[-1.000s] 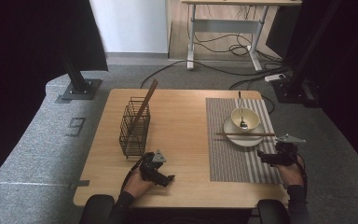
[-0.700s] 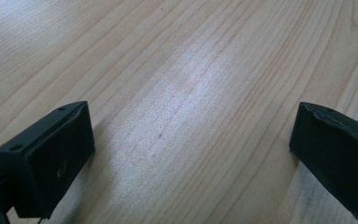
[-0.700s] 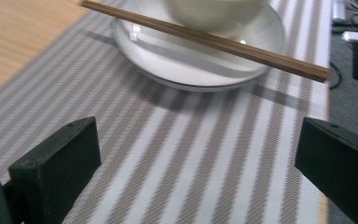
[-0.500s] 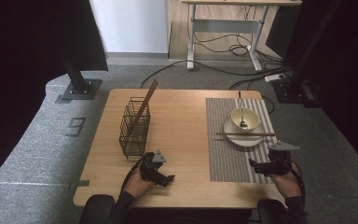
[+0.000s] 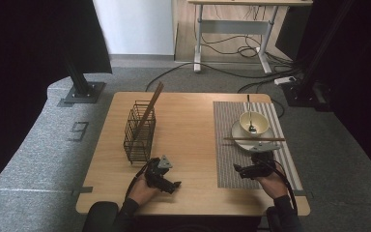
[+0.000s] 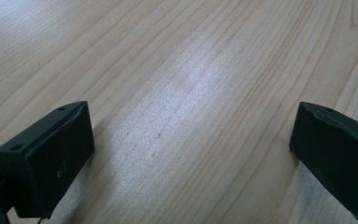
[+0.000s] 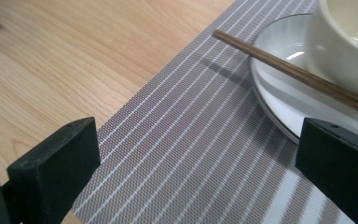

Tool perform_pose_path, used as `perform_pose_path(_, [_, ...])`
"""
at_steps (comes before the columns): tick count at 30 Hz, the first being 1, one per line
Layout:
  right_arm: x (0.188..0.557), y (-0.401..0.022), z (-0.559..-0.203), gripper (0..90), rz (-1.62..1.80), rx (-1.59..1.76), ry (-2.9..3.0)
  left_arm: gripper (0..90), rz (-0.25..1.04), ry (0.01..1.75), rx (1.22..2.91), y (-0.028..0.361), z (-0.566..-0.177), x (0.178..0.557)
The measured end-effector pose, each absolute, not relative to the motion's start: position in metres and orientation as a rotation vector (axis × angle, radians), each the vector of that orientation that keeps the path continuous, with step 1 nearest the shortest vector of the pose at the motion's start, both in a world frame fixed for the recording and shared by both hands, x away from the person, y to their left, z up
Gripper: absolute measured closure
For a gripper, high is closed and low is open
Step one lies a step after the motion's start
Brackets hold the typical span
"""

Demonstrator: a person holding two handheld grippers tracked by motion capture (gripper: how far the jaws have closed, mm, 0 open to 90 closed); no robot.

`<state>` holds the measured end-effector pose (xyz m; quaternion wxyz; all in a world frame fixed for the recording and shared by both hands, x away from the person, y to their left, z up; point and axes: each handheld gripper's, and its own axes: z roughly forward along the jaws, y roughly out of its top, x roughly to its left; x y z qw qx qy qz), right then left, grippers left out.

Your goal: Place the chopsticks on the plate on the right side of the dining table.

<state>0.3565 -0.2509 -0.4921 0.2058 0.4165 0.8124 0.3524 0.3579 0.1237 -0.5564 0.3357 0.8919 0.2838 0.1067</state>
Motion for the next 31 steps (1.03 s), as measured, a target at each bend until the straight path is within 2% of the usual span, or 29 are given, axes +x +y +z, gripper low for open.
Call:
perform_pose_path(11, [0.381,-0.224,-0.529,0.0,0.957,1.144,2.332,0.0,0.278,0.739,2.327,0.124,-0.556,0.358])
perform_pose_path(22, [0.394,-0.230,-0.561,0.0,0.964,1.195,2.297,0.0,0.277,0.738,2.326,0.123,-0.557,0.357])
perform_pose_path(31, [0.396,-0.232,-0.561,0.0,0.969,1.220,2.297,0.0,0.275,0.736,2.326,0.123,-0.557,0.357])
